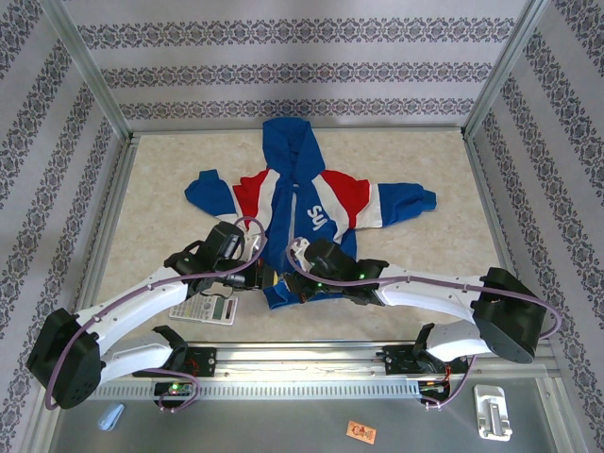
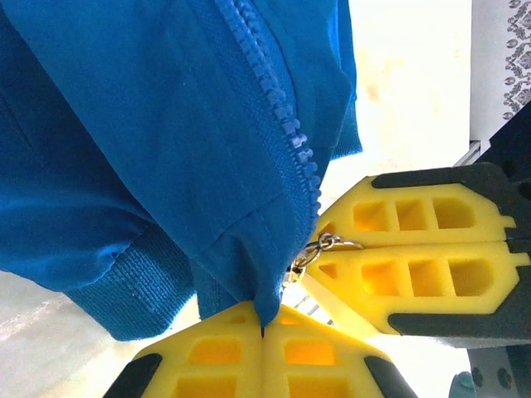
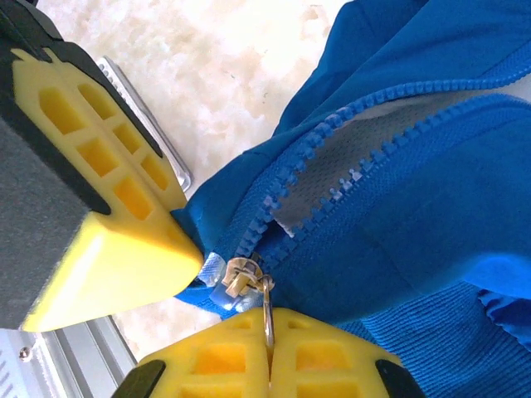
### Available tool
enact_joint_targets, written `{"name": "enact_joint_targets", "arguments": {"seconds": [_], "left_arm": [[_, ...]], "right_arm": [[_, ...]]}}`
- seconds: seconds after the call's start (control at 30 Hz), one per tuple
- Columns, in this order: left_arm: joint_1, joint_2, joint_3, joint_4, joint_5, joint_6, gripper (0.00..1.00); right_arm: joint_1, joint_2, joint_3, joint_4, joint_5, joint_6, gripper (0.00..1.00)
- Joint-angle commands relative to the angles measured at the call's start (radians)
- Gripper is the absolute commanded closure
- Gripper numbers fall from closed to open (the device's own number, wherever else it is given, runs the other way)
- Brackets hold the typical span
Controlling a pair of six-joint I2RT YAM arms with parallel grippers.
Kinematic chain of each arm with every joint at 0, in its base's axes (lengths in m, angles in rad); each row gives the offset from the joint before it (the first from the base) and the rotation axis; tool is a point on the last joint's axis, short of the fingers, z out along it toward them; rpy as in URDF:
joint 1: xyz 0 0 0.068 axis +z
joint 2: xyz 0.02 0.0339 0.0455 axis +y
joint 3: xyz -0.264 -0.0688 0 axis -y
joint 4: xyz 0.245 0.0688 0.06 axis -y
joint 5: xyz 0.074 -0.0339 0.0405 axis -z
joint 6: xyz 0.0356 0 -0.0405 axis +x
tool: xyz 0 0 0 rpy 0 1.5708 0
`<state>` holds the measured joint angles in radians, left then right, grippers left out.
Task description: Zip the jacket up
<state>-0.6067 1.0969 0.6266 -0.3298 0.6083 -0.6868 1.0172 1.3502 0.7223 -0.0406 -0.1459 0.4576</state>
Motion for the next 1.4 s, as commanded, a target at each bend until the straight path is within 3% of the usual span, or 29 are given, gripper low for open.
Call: {"name": "enact_joint_targets", "arguments": {"seconds": [0.0, 0.1, 0.17, 0.27, 0.5, 0.67, 0.8, 1.03, 1.23, 1.37], "left_arm": [[0.005, -0.026, -0.032, -0.105, 0.023, 0.044, 1.0], [0.006, -0.055, -0.056, -0.087, 0.009, 0.039, 0.97], [0.007, -0.072, -0.07, -0.053, 0.008, 0.026, 0.77], [0.01, -0.096, -0.091, -0.002, 0.007, 0.003, 0.62], [0.063, -0.129, -0.136, 0.124, 0.056, -0.03, 0.55], [0.104, -0.147, -0.225, 0.308, 0.086, -0.107, 0.53], [0.114, -0.115, -0.259, 0.417, 0.123, -0.145, 0.55], [0.114, -0.047, -0.273, 0.495, 0.183, -0.162, 0.68], [0.114, -0.017, -0.28, 0.508, 0.206, -0.157, 0.98], [0.114, -0.033, -0.271, 0.431, 0.195, -0.127, 1.0]], "right_arm": [[0.003, 0.011, 0.041, -0.046, 0.039, -0.029, 1.0], [0.003, 0.03, 0.056, -0.049, 0.005, -0.045, 1.0], [0.003, 0.045, 0.061, -0.041, -0.03, -0.055, 1.0], [0.004, 0.066, 0.075, -0.049, -0.068, -0.069, 1.0], [0.004, 0.091, 0.089, -0.057, -0.092, -0.087, 1.0], [0.004, 0.1, 0.098, -0.058, -0.106, -0.094, 1.0], [0.004, 0.104, 0.104, -0.059, -0.109, -0.095, 1.0], [0.003, 0.114, 0.116, -0.069, -0.101, -0.098, 1.0], [0.0, 0.111, 0.13, -0.091, -0.066, -0.081, 1.0], [-0.019, 0.092, 0.129, -0.1, -0.02, -0.047, 1.0]]}}
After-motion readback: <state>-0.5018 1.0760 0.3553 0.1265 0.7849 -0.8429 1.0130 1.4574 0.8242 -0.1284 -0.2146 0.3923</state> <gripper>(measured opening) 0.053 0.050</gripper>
